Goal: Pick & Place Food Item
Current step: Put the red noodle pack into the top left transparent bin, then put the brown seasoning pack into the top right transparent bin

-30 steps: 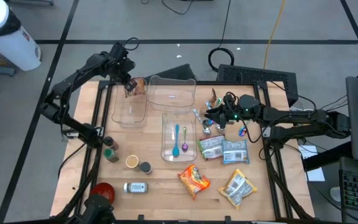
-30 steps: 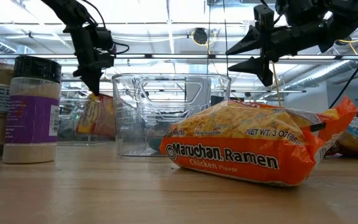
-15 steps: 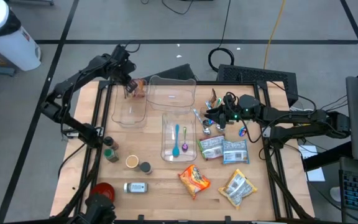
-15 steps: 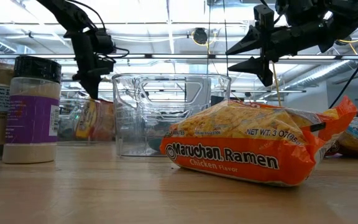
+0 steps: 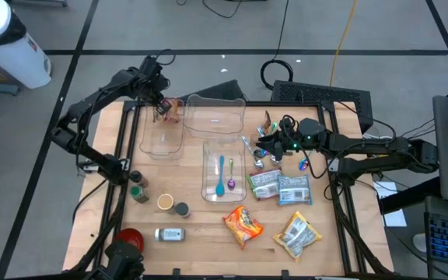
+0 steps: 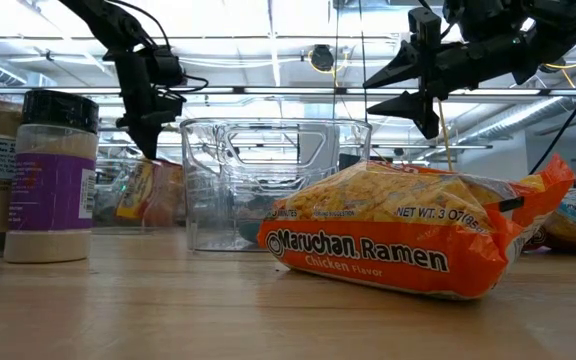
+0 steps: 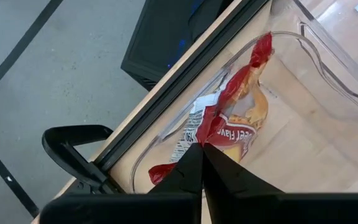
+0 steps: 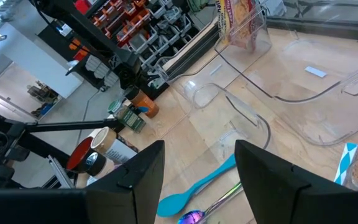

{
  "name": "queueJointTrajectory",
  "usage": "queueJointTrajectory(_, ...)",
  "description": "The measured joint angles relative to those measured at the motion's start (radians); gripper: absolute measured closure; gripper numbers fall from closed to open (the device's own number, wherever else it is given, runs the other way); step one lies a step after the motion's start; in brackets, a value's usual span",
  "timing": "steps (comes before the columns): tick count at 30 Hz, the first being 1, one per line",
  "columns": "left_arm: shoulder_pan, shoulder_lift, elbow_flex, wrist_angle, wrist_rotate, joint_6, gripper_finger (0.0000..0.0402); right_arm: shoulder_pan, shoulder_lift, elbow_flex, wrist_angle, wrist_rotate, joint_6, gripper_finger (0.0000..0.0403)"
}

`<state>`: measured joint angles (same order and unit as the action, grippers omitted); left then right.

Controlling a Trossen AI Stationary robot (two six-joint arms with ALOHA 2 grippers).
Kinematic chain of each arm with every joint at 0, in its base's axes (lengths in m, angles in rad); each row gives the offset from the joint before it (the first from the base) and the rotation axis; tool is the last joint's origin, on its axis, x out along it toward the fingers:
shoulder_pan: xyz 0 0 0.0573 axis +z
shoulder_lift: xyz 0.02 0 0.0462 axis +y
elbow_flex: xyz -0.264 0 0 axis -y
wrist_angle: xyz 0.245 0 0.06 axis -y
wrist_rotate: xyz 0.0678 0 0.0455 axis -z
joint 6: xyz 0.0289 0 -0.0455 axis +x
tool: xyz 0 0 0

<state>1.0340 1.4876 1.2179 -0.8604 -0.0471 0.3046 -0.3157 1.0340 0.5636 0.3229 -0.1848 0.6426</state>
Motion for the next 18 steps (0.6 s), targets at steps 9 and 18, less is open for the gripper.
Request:
queueJointTrajectory(9,0.0,0.0,0.0,0.0,-0.002,-0.001,0.0382,0.0,0.0,0.0,0.0,0.0,0.0,0.0216)
queueJointTrajectory(18,0.0,-0.001,0.0,0.001,-0.007,0.002,0.038,0.0,0.0,0.0,0.0,0.0,0.0,0.0216)
